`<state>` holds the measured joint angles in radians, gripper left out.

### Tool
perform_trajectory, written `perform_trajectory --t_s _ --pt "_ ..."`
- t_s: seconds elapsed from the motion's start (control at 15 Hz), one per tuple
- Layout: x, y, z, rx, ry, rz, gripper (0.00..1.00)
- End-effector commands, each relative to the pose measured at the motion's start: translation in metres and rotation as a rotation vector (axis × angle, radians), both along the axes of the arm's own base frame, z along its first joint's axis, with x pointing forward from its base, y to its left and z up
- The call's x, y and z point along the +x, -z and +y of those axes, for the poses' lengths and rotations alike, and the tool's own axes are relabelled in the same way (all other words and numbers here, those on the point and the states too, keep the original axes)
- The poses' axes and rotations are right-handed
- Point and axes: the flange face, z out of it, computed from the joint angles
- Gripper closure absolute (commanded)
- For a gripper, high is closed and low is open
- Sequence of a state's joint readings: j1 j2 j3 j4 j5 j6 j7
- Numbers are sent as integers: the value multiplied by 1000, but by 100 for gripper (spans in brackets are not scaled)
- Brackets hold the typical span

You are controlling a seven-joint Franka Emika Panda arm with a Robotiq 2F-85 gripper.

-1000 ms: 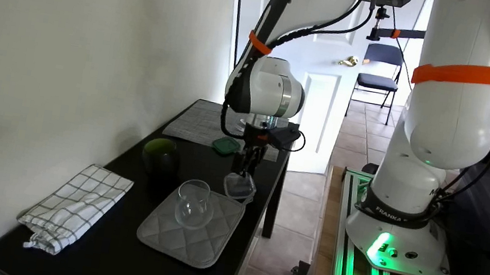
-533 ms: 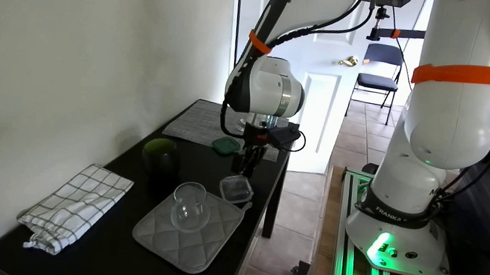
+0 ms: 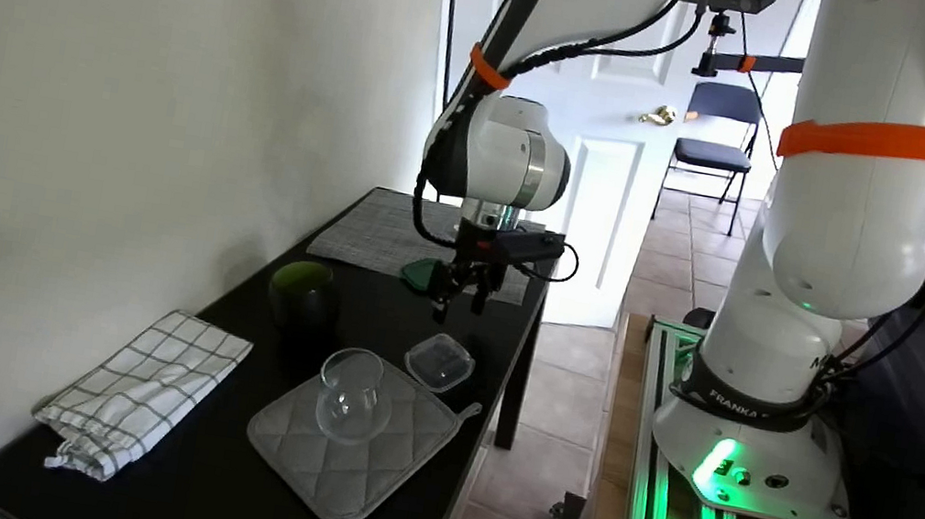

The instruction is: Turn the small lunchbox over

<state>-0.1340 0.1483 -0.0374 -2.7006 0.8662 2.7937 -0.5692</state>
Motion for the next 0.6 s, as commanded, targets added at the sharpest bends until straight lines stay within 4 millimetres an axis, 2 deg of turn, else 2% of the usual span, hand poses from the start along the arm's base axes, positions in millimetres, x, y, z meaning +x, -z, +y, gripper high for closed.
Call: perform_trajectory --t_s 0.0,0.27,0.53 --pt "14 1 -8 66 68 59 0" --pt "37 1 -5 138 31 149 0" --pt "60 8 4 131 -33 233 0"
